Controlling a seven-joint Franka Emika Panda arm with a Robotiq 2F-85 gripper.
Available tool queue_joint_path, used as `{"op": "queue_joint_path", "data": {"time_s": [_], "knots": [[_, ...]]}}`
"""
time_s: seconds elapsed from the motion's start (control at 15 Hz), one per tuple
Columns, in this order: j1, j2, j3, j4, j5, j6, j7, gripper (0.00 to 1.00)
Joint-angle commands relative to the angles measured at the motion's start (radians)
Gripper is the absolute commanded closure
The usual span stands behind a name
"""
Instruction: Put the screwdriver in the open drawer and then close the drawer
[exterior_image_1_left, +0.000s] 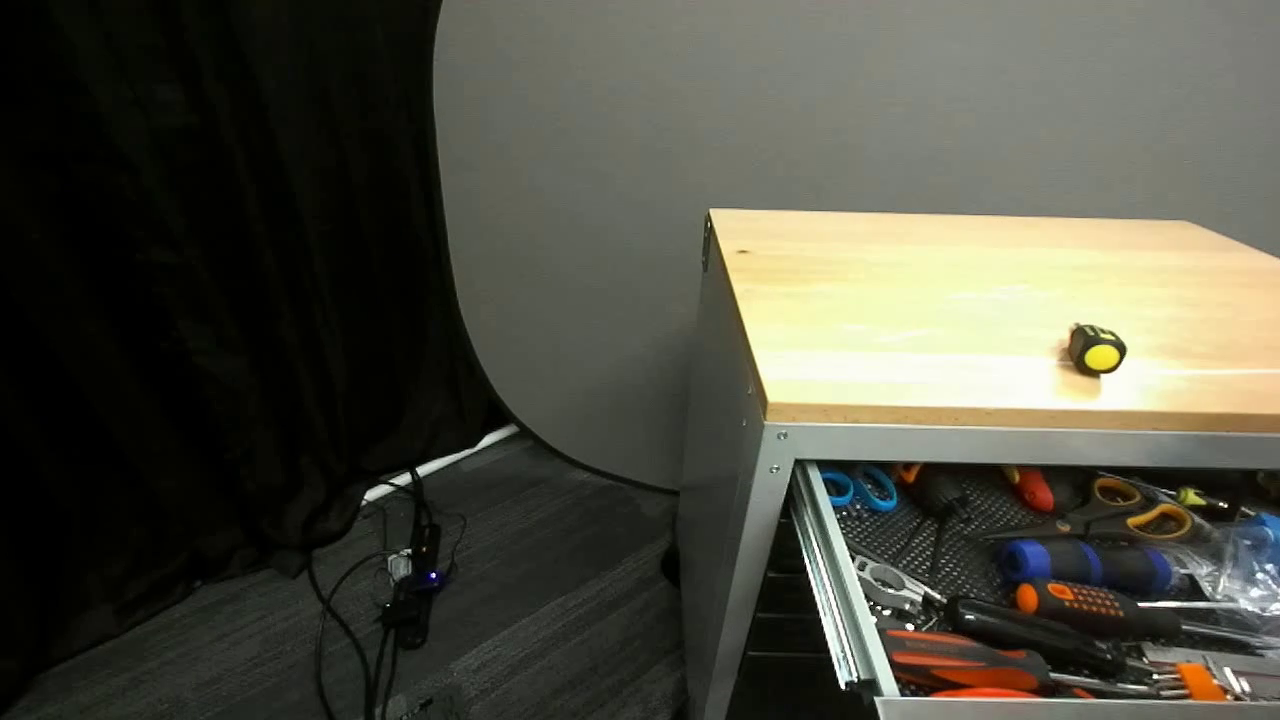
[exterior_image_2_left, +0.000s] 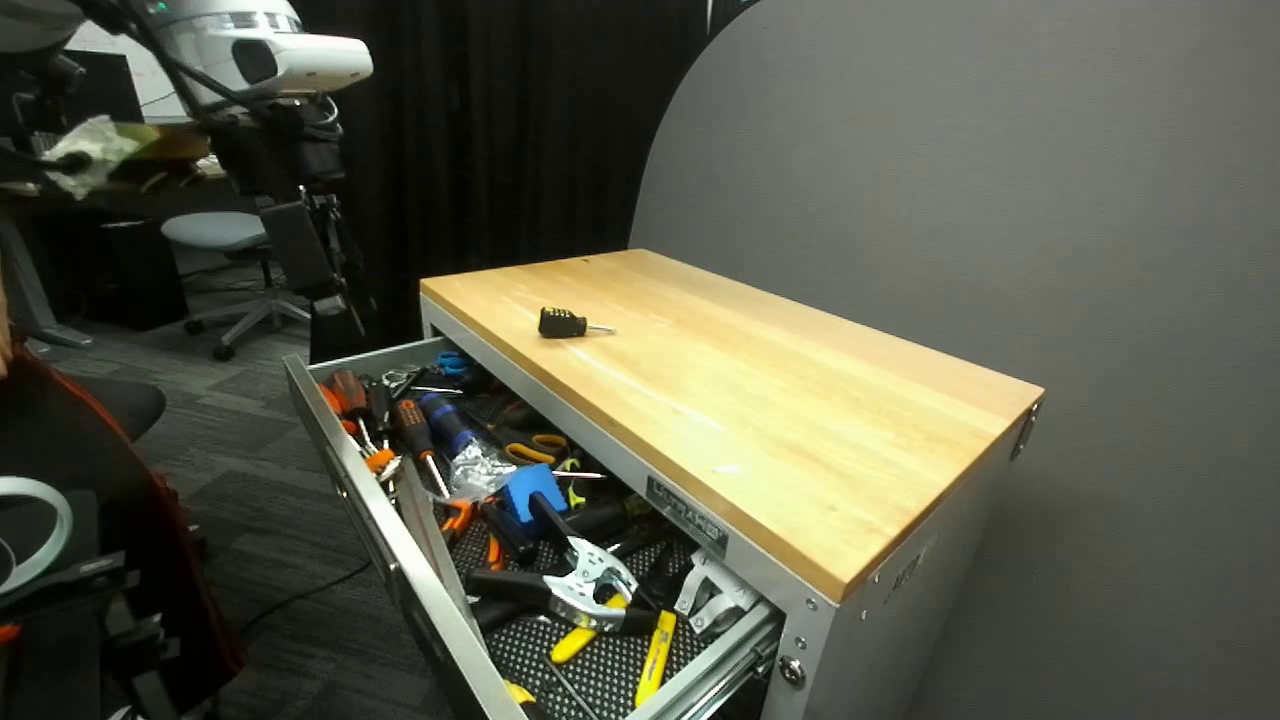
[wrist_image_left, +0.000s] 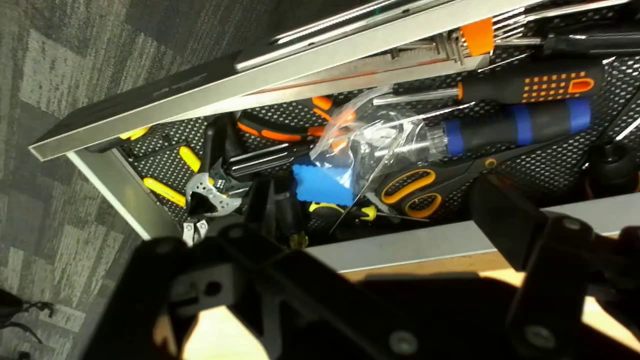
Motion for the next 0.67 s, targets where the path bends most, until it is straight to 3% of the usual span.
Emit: {"op": "queue_joint_path", "data": {"time_s": [0.0, 0.27, 0.6], "knots": [[0.023, 0.163, 0.001, 0.120, -0.067, 0.002, 0.110, 0.00], [0.086, 0.302, -0.048, 0.236, -0.100, 0.050, 0.167, 0.00], [0.174, 0.434, -0.155, 0.304, -0.087, 0.274, 0.179, 0.00]]}}
